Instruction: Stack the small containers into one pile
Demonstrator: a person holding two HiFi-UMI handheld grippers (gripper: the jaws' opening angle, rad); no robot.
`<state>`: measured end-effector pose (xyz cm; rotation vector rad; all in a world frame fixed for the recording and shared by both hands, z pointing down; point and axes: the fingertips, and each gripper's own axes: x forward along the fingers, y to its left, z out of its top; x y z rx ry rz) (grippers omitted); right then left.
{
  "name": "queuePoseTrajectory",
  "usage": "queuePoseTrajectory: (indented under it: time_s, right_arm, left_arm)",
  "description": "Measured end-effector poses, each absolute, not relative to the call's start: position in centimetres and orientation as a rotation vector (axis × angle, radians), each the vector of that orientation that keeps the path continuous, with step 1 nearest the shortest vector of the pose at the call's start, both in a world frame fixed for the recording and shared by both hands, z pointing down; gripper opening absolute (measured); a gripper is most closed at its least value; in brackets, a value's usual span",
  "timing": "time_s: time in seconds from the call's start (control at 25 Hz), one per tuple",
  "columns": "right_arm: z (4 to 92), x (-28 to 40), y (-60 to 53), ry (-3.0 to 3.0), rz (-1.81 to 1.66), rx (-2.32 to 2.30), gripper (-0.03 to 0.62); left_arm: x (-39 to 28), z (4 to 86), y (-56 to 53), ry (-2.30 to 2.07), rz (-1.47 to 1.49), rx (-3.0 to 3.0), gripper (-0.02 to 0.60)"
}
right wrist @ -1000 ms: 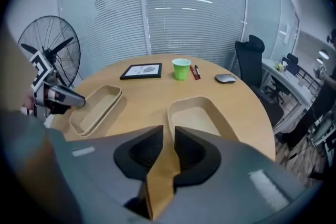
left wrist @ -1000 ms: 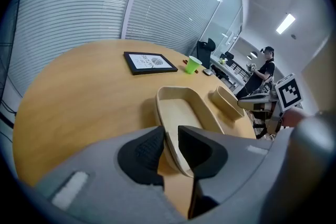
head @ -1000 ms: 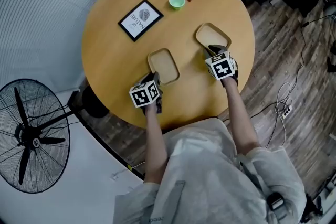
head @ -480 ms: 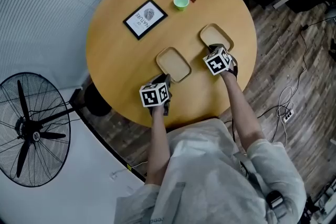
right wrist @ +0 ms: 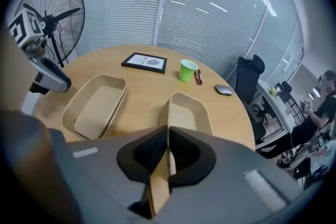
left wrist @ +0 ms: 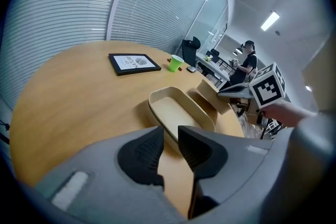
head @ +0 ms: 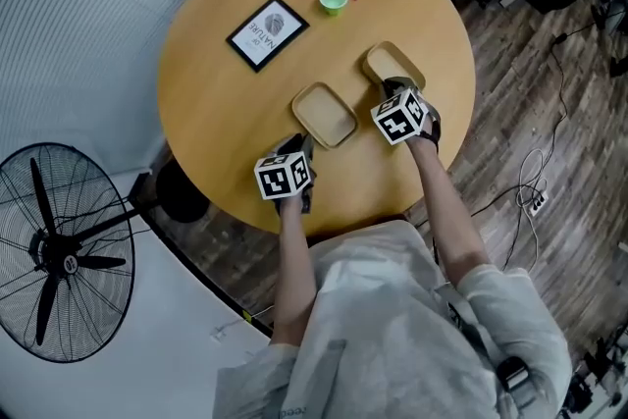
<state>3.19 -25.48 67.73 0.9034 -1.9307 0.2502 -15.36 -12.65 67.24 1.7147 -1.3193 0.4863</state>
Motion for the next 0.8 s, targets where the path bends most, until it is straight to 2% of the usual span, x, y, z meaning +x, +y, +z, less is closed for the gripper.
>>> queuePoseTrajectory:
  time_s: [0.8]
  right_arm:
    - [62.4,-7.0,-20.0,-1.896,0.162,0.996,0.015]
  left_arm:
    - [-17.5,64.6,-12.8,-1.116,0.519,1.966,0.089]
